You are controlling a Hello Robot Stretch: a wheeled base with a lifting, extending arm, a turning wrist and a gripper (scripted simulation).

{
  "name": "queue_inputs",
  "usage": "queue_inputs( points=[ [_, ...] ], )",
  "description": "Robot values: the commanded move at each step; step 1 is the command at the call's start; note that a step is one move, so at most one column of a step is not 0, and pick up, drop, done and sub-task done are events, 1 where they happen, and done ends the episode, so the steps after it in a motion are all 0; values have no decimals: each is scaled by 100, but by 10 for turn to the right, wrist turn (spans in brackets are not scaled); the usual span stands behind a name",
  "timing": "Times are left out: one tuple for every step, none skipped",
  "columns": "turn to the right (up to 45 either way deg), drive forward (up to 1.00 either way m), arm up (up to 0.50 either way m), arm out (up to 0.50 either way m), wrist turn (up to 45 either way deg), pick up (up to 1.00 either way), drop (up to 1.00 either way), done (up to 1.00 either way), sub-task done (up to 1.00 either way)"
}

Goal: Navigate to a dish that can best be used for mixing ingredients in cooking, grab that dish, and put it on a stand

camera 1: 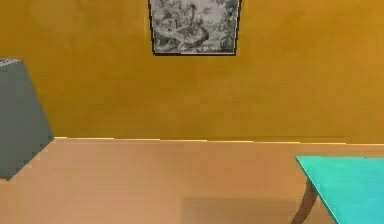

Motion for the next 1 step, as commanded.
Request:
queue_inputs(
  points=[
    [-120, 0, 0, 0, 0, 0, 0, 0, 0]
  ],
)
